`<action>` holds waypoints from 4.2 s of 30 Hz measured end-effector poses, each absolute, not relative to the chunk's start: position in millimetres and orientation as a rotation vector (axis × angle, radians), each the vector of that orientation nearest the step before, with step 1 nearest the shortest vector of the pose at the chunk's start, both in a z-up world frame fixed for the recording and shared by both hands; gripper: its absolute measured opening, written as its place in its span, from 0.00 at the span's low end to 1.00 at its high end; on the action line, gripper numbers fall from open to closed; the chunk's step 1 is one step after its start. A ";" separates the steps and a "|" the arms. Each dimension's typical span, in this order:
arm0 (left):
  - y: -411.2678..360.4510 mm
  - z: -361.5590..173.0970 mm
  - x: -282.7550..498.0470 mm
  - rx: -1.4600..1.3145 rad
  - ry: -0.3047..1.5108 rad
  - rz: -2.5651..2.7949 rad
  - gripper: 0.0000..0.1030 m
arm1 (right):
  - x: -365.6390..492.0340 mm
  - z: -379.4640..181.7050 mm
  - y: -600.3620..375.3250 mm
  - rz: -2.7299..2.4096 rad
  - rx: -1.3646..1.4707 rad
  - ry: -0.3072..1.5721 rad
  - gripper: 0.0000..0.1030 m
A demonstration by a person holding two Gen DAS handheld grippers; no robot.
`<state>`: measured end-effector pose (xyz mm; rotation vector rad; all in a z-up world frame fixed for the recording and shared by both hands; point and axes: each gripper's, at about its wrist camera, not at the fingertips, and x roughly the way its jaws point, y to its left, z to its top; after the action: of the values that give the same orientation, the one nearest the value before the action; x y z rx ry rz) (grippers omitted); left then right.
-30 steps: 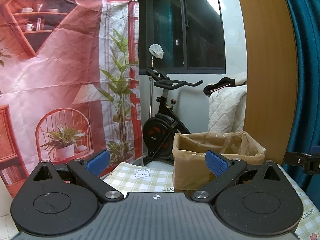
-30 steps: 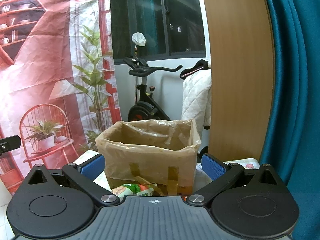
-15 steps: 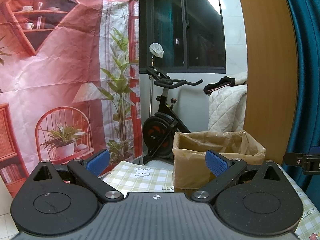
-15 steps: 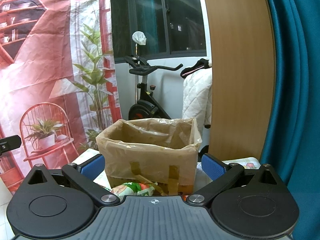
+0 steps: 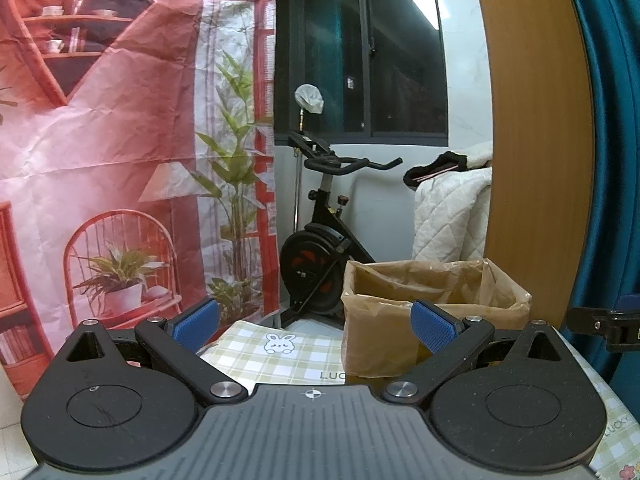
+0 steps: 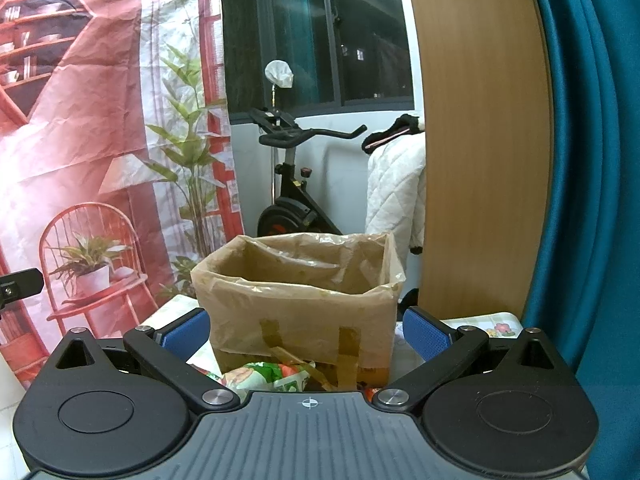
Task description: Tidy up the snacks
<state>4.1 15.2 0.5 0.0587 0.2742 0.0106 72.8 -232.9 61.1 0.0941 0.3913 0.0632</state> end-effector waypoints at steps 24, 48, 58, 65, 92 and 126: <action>54.1 -165.8 82.2 -0.021 0.670 -0.091 0.81 | 148.7 -149.6 -199.2 0.073 0.031 0.705 0.99; 30.3 -209.1 111.3 -0.129 0.939 -0.183 0.73 | 169.9 -198.6 -162.8 0.069 -0.094 0.809 0.96; 4.6 -231.3 143.1 -0.159 1.000 -0.083 0.79 | 167.7 -197.2 -188.5 0.116 -0.037 0.799 0.92; 13.0 -234.6 137.2 -0.156 0.985 -0.110 0.71 | 162.3 -196.3 -187.1 0.119 -0.022 0.796 0.91; 18.8 -231.6 142.4 -0.111 1.048 0.005 0.82 | 163.2 -188.9 -186.8 0.127 0.024 0.810 0.89; 42.3 -237.1 107.6 -0.006 0.933 -0.063 0.40 | 172.8 -180.6 -172.1 0.095 -0.093 0.886 0.89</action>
<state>107.6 42.3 -237.1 -0.0062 0.9329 -0.0625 172.8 -172.1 -180.6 -0.0930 0.8863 0.0950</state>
